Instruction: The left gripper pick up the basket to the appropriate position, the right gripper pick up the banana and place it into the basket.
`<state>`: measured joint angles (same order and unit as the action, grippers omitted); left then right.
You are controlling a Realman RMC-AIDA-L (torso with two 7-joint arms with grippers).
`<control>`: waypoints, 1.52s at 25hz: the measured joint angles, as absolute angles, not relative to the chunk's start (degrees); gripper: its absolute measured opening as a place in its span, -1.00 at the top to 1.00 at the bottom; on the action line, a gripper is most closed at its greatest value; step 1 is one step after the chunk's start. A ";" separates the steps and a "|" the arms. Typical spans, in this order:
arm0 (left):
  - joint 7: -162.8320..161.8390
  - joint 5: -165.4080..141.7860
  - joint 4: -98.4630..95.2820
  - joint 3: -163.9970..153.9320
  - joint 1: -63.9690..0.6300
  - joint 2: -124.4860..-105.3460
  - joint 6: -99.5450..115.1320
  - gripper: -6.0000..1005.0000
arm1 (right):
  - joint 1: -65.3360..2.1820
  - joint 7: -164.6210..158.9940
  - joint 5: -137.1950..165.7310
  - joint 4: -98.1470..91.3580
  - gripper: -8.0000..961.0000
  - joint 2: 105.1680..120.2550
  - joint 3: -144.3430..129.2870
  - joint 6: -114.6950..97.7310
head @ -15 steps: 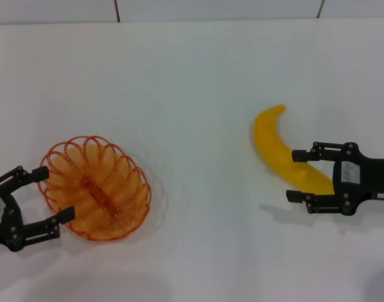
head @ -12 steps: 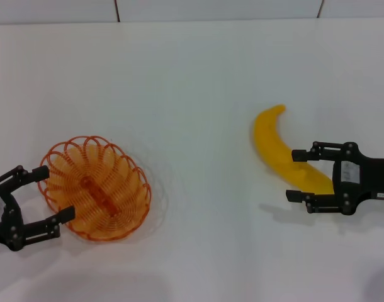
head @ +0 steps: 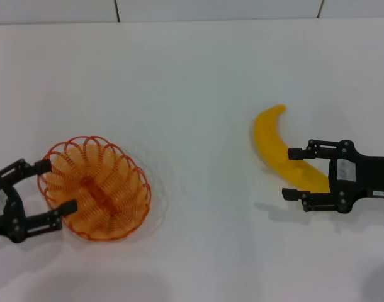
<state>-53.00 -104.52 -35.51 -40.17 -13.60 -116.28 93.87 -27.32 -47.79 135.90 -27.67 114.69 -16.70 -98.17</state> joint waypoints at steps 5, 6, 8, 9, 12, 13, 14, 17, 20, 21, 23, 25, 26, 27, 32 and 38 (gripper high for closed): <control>-65.25 -105.71 -40.95 -38.06 -17.56 -115.91 92.86 -0.80 | -27.61 -47.78 135.79 -27.67 -0.60 114.70 -16.71 -98.17; -71.34 -107.82 -43.54 -37.87 -19.18 -115.64 92.18 -0.80 | -27.76 -47.78 135.69 -27.62 -0.60 114.69 -16.70 -98.16; -81.75 -114.04 -48.19 -37.84 -23.15 -115.13 91.29 -0.80 | -28.00 -47.77 135.50 -27.39 -0.60 114.69 -16.70 -98.17; -86.27 -118.33 -50.32 -37.84 -25.69 -114.95 91.14 -0.80 | -28.05 -47.79 135.44 -27.30 -0.60 114.67 -16.70 -98.17; -92.59 -132.29 -54.85 -38.04 -32.99 -115.06 91.39 -0.80 | -28.39 -48.16 135.43 -27.18 -0.60 114.61 -16.77 -98.17; -92.66 -134.13 -55.70 -38.22 -33.84 -115.25 91.40 -0.79 | -28.61 -48.36 135.43 -27.17 -0.60 114.60 -16.85 -98.17; -92.47 -138.97 -58.43 -39.03 -35.69 -115.94 91.62 -0.79 | -28.84 -48.60 135.45 -27.16 -0.60 114.61 -16.93 -98.17; -90.67 -143.10 -62.94 -42.85 -36.56 -116.75 91.56 -0.79 | -29.64 -49.46 135.45 -27.15 -0.60 114.65 -17.18 -98.17; -90.14 -143.01 -64.32 -46.65 -37.08 -116.73 91.22 -0.79 | -29.84 -49.96 135.43 -27.11 -0.60 114.67 -17.32 -98.17; -90.23 -143.03 -64.48 -47.32 -37.55 -116.70 91.15 -0.79 | -29.85 -49.99 135.42 -27.08 -0.61 114.68 -17.32 -98.17; -90.39 -143.52 -64.44 -48.19 -38.51 -116.70 90.88 -0.78 | -29.94 -50.00 135.42 -27.07 -0.61 114.68 -17.29 -98.17; -90.79 -144.34 -63.59 -49.85 -39.25 -116.76 89.55 -0.78 | -30.11 -50.01 135.42 -27.07 -0.61 114.69 -17.19 -98.17; -91.22 -144.70 -62.84 -51.03 -39.44 -116.78 88.48 -0.78 | -30.17 -50.01 135.42 -27.07 -0.61 114.69 -17.14 -98.17; -91.65 -144.92 -61.92 -52.09 -39.68 -116.79 87.19 -0.78 | -30.20 -50.01 135.42 -27.07 -0.61 114.69 -17.09 -98.17; -92.88 -146.20 -56.20 -56.09 -42.17 -116.75 82.30 -0.77 | -30.23 -50.01 135.43 -27.07 -0.61 114.69 -16.97 -98.17; -93.89 -148.39 -52.38 -56.94 -44.40 -116.79 80.59 -0.77 | -30.24 -50.01 135.44 -27.07 -0.61 114.69 -16.96 -98.17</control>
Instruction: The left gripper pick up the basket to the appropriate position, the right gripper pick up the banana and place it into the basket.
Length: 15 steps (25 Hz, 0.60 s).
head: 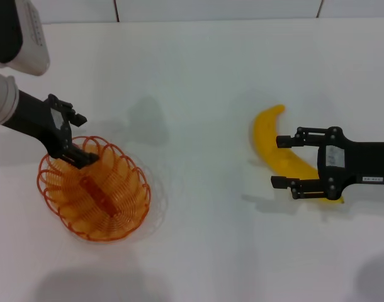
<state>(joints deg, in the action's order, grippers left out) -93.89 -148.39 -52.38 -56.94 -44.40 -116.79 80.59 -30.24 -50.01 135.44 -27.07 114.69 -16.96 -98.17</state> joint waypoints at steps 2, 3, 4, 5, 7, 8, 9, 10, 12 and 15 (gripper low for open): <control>-94.25 -149.07 -52.02 -57.14 -44.66 -116.84 80.56 -0.77 | -30.28 -50.01 135.44 -27.07 -0.61 114.69 -16.96 -98.17; -94.56 -149.35 -51.92 -57.37 -44.72 -116.87 80.52 -0.77 | -30.30 -50.01 135.44 -27.05 -0.61 114.69 -16.96 -98.17; -94.71 -149.43 -51.90 -57.67 -44.72 -116.89 80.50 -0.77 | -30.32 -50.01 135.43 -27.03 -0.61 114.69 -16.96 -98.17; -95.05 -149.48 -51.90 -58.07 -44.73 -116.92 80.48 -0.77 | -30.33 -50.01 135.43 -27.01 -0.61 114.70 -16.96 -98.17; -95.91 -149.40 -51.88 -58.81 -44.73 -116.96 80.28 -0.70 | -30.33 -50.01 135.41 -27.00 -0.61 114.69 -16.96 -98.17; -96.38 -149.26 -51.87 -58.97 -44.72 -116.96 80.13 -0.67 | -30.33 -50.01 135.41 -26.99 -0.61 114.69 -16.96 -98.17; -96.86 -149.12 -51.87 -58.97 -44.80 -116.96 79.90 -0.64 | -30.33 -50.01 135.40 -26.98 -0.61 114.69 -16.96 -98.17; -97.13 -149.11 -51.85 -58.98 -44.91 -116.96 79.78 -0.60 | -30.33 -50.01 135.40 -26.98 -0.61 114.69 -16.96 -98.17; -97.38 -149.30 -51.70 -59.00 -45.14 -116.97 79.64 -0.54 | -30.32 -50.02 135.38 -26.98 -0.61 114.69 -16.96 -98.17; -97.45 -149.49 -50.92 -59.02 -45.27 -116.96 79.63 -0.36 | -30.32 -50.03 135.35 -26.98 -0.61 114.69 -16.96 -98.17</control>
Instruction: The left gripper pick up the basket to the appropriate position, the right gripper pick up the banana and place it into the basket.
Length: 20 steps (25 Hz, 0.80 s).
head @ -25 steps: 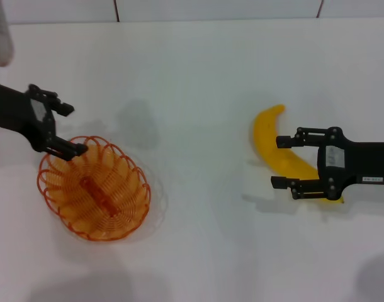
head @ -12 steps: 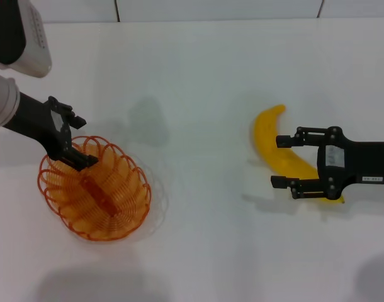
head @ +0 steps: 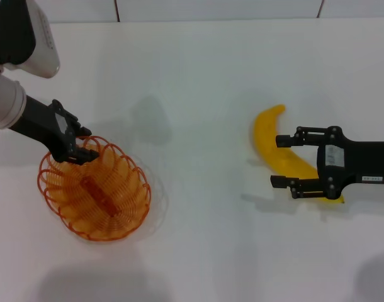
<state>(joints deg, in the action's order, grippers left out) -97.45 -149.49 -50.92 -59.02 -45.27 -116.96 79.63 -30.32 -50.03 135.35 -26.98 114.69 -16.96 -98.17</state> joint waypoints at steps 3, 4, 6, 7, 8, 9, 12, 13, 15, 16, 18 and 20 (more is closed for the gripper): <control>-97.47 -149.60 -50.54 -59.14 -45.30 -116.91 79.64 -0.13 | -30.32 -50.05 135.29 -26.98 -0.61 114.69 -16.94 -98.17; -97.47 -149.63 -50.53 -59.18 -45.30 -116.90 79.65 -0.06 | -30.32 -50.05 135.28 -26.98 -0.61 114.69 -16.92 -98.17; -97.47 -149.69 -50.53 -59.24 -45.31 -116.89 79.72 0.14 | -30.32 -50.06 135.27 -26.98 -0.61 114.69 -16.88 -98.17; -97.48 -149.69 -50.52 -59.24 -45.32 -116.88 79.74 0.24 | -30.32 -50.07 135.27 -26.98 -0.61 114.69 -16.88 -98.17; -97.52 -149.69 -50.52 -59.26 -45.32 -116.88 79.76 0.34 | -30.32 -50.07 135.26 -26.98 -0.61 114.69 -16.87 -98.17; -97.60 -149.71 -50.52 -59.28 -45.33 -116.86 79.79 0.44 | -30.32 -50.08 135.26 -26.98 -0.61 114.69 -16.87 -98.17; -97.95 -150.11 -50.53 -59.32 -45.36 -116.81 79.86 0.54 | -30.28 -50.10 135.03 -26.98 -0.61 114.66 -16.87 -98.17; -98.10 -150.32 -50.54 -59.32 -45.36 -116.81 79.86 0.57 | -30.24 -50.10 134.87 -26.98 -0.61 114.64 -16.87 -98.17; -98.24 -150.69 -50.57 -59.32 -45.36 -116.84 79.85 0.64 | -30.16 -50.10 134.45 -26.98 -0.61 114.61 -16.87 -98.17; -98.26 -150.75 -50.56 -59.32 -45.36 -116.84 79.85 0.67 | -30.15 -50.10 134.38 -26.98 -0.61 114.61 -16.87 -98.17; -98.27 -150.83 -50.56 -59.32 -45.36 -116.84 79.85 0.74 | -30.11 -50.10 134.37 -26.98 -0.61 114.60 -16.87 -98.17; -98.27 -150.85 -50.56 -59.32 -45.37 -116.84 79.86 0.81 | -30.07 -50.10 134.37 -26.98 -0.61 114.60 -16.87 -98.17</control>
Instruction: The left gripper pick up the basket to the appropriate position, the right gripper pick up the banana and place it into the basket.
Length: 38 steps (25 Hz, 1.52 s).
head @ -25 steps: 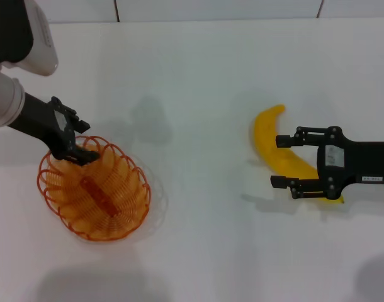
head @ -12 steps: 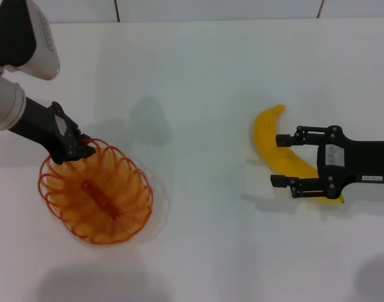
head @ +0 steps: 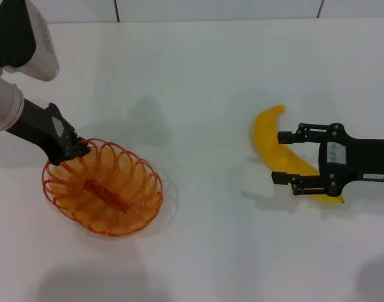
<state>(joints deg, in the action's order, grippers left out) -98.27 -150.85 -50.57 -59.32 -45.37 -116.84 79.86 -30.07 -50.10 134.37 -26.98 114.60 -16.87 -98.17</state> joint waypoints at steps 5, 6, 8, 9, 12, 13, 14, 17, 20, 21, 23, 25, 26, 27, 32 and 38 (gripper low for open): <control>-98.00 -148.45 -52.07 -58.86 -44.95 -116.79 83.04 0.83 | -29.73 -50.10 134.37 -26.98 -0.61 114.53 -16.86 -98.17; -98.02 -147.13 -53.30 -58.61 -44.46 -116.73 84.71 0.83 | -29.66 -50.10 134.37 -26.98 -0.61 114.48 -16.84 -98.17; -98.34 -145.18 -56.13 -58.22 -43.21 -116.59 87.06 0.83 | -29.47 -50.10 134.37 -26.98 -0.61 114.43 -16.75 -98.17; -98.87 -144.15 -58.16 -58.02 -42.20 -116.61 88.37 0.84 | -29.39 -50.10 134.38 -26.98 -0.61 114.40 -16.71 -98.17; -99.86 -142.31 -61.22 -57.86 -40.43 -116.74 90.40 0.84 | -29.17 -50.10 134.38 -26.98 -0.61 114.36 -16.11 -98.17; -101.67 -139.43 -63.60 -57.76 -38.63 -116.82 91.32 0.85 | -29.12 -50.10 134.38 -26.98 -0.61 114.36 -15.90 -98.17; -102.12 -138.94 -63.84 -57.73 -38.43 -116.82 91.34 0.85 | -29.06 -50.10 134.38 -26.98 -0.61 114.35 -15.67 -98.17; -106.85 -135.76 -63.92 -56.28 -37.70 -116.69 90.83 0.86 | -29.01 -50.10 134.38 -26.98 -0.61 114.34 -15.04 -98.17; -111.28 -134.92 -61.03 -54.87 -38.36 -116.81 88.76 0.87 | -29.03 -50.09 134.39 -26.98 -0.61 114.33 -14.84 -98.17; -112.93 -134.95 -59.15 -54.91 -38.90 -116.84 87.17 0.87 | -29.10 -50.10 134.39 -26.98 -0.61 114.34 -14.82 -98.17; -115.55 -135.46 -54.82 -55.42 -40.28 -116.85 83.79 0.87 | -29.31 -50.10 134.38 -26.99 -0.61 114.34 -14.77 -98.17; -117.52 -136.36 -49.31 -55.87 -42.50 -116.87 79.92 0.87 | -29.46 -50.10 134.09 -26.99 -0.61 114.41 -14.72 -98.17; -117.93 -136.57 -47.75 -55.90 -43.28 -116.87 78.78 0.87 | -29.47 -50.09 133.75 -26.99 -0.61 114.44 -14.71 -98.17; -118.38 -136.78 -46.05 -55.93 -44.31 -116.88 77.26 0.87 | -29.45 -50.10 133.42 -26.98 -0.61 114.45 -14.70 -98.17; -119.68 -136.80 -37.89 -55.99 -48.77 -116.88 71.35 0.87 | -29.48 -50.10 133.05 -26.98 -0.61 114.47 -14.68 -98.17; -121.43 -137.28 -35.67 -56.13 -50.16 -116.94 68.98 0.87 | -29.59 -50.09 132.66 -26.98 -0.61 114.59 -14.67 -98.17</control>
